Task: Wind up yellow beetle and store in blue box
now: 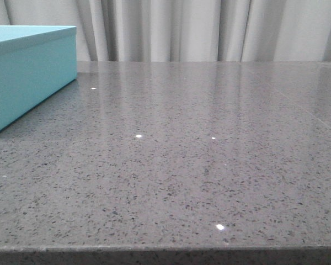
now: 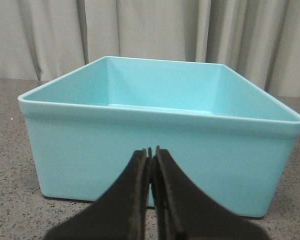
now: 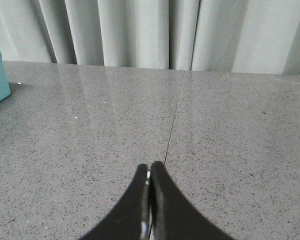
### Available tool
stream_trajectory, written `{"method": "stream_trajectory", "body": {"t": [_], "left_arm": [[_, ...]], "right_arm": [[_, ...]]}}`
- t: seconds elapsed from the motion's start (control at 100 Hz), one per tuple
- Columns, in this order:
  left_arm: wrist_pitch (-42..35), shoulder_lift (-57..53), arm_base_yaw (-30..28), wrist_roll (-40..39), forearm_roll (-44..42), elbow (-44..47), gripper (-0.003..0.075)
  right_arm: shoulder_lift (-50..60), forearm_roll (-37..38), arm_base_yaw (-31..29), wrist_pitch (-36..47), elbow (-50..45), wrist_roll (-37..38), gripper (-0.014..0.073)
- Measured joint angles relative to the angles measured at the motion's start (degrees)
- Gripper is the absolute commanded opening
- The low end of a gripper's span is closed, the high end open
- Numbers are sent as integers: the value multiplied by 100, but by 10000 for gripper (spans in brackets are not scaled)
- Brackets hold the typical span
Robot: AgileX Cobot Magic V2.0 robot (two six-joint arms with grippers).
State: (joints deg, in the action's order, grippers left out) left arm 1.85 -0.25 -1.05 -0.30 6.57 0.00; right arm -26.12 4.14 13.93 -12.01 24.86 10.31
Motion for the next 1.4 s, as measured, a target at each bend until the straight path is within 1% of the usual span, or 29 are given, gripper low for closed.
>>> {"method": "stream_trajectory", "body": {"t": [0.13,0.22,0.47,0.61,0.74,0.89,1.02,1.19,1.4], "left_arm": [[0,0,0,0,0,0,-19],[0,0,0,0,0,0,-19],[8,0,0,0,0,0,-19],[8,0,0,0,0,0,-19],[8,0,0,0,0,0,-19],[8,0,0,0,0,0,-19],[8,0,0,0,0,0,-19],[8,0,0,-9,0,0,-19],[8,0,0,-9,0,0,-19]], "right_arm": [[4,0,0,65,-94,0,-64],[200,0,-27,238,-314,0,-64],[1063,0,-444,1304,-1508,0,-64],[1558,3,-779,1536,-2123,13,-64],[1982,3,-1122,1547,-2524,35,-64],[2304,3,-1341,1469,-2641,44,-64],[2604,3,-1423,1154,-2644,58,-64],[2671,3,-1432,625,-2654,58,-64],[2671,3,-1432,374,-2654,58,-64]]}}
